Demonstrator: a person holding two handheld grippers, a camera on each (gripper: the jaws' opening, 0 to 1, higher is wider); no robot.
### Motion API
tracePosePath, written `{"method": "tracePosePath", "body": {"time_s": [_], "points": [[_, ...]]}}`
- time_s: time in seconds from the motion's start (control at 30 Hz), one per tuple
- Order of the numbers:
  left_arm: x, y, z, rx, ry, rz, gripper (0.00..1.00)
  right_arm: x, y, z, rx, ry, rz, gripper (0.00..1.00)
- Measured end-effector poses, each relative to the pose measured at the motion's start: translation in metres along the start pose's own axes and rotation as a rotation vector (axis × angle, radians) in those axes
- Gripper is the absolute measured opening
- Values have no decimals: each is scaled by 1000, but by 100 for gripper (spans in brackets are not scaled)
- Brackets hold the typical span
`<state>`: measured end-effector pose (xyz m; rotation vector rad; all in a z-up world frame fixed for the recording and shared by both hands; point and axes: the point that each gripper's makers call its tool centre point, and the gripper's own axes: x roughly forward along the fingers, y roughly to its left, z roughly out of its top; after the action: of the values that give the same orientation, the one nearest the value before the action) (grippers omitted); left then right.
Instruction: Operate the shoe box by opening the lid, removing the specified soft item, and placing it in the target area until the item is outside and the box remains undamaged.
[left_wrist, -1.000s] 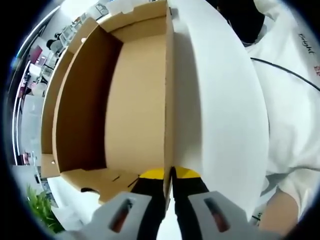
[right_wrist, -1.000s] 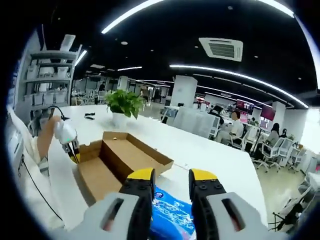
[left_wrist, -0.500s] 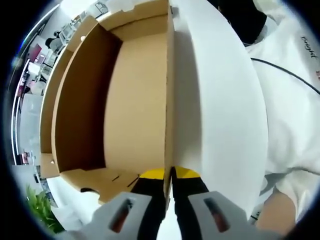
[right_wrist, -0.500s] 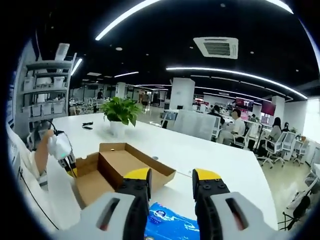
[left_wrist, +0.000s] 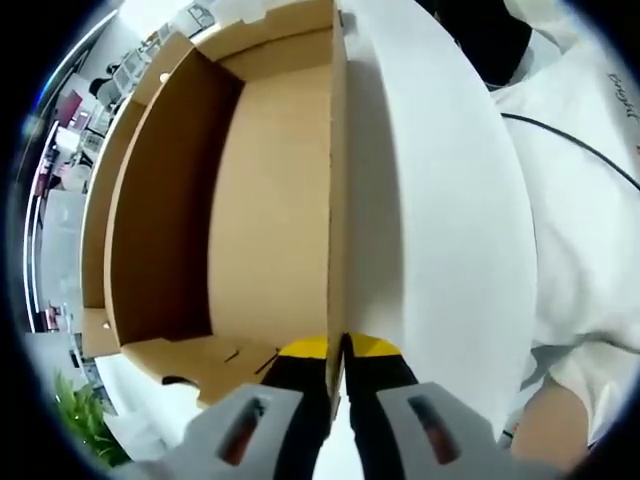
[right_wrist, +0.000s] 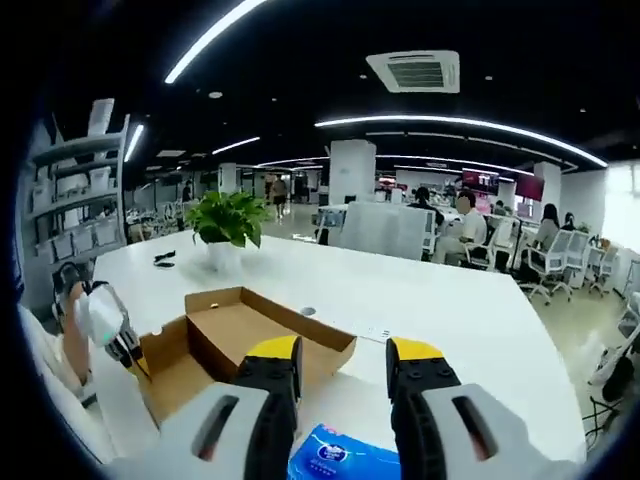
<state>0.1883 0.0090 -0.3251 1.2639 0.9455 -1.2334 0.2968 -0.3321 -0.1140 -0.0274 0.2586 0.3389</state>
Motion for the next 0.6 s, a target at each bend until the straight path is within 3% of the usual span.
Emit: {"method": "tracePosePath", "body": {"time_s": [0.03, 0.1, 0.13, 0.23, 0.37, 0.43, 0.5, 0.6], "points": [[0, 0, 0, 3, -2, 1, 4, 2, -1, 0, -9, 10, -9, 30], [0, 0, 0, 8, -7, 3, 4, 3, -4, 2, -152, 25, -61, 24], [0, 0, 0, 10, -11, 4, 4, 4, 1, 2, -168, 25, -55, 25], [0, 0, 0, 13, -4, -6, 3, 12, 13, 3, -121, 40, -1, 32], [0, 0, 0, 6, 1, -11, 3, 27, 8, 1, -136, 80, -23, 32], [0, 0, 0, 8, 0, -5, 3, 34, 9, -7, -102, 140, -3, 35], [0, 0, 0, 11, -1, -2, 3, 43, 7, -1, -85, 124, -3, 36], [0, 0, -1, 7, 0, -5, 3, 53, 2, -4, -96, 160, -15, 32]]}}
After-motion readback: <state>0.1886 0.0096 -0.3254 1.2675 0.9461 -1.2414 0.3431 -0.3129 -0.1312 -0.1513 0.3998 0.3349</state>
